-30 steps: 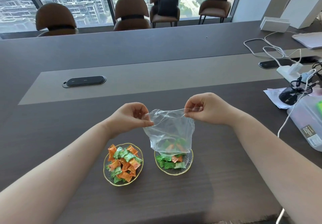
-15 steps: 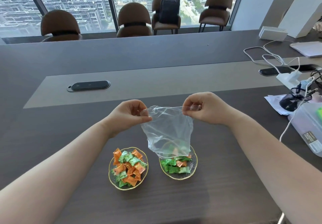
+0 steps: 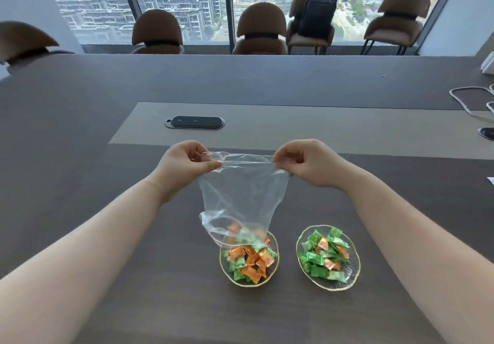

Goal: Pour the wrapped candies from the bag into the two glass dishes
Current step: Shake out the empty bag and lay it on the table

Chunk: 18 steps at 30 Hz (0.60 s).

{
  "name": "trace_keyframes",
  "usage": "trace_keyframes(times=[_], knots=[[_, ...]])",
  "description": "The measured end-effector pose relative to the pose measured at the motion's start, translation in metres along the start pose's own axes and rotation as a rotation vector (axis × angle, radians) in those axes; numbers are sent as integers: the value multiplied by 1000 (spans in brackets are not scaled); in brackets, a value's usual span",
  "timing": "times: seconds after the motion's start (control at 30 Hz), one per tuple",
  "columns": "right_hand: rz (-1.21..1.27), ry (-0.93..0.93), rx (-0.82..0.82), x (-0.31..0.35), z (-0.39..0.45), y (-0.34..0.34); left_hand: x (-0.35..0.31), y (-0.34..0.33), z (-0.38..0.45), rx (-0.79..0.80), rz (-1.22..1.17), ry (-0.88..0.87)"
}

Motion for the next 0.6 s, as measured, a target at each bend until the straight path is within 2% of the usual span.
trace_keyframes(times=[0.13, 0.33, 0.43, 0.6], knots=[[79, -11, 120, 21, 38, -43, 24, 56, -7, -57, 31, 115], [72, -86, 261, 27, 99, -105, 74, 112, 5, -109, 86, 254], [47, -139, 284, 12, 130, -134, 110, 127, 21, -171, 115, 294], [39, -262, 227, -30, 173, -171, 159, 132, 53, -212, 281, 347]])
Point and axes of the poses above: each hand's wrist, its own z-axis towards the middle knuckle, its own y-axis out of the back of the hand, x = y × z, the point moved 6 cm from there along z, towards the middle knuckle, and after that the axes turned 7 degrees about x, right-handed, at the moved point
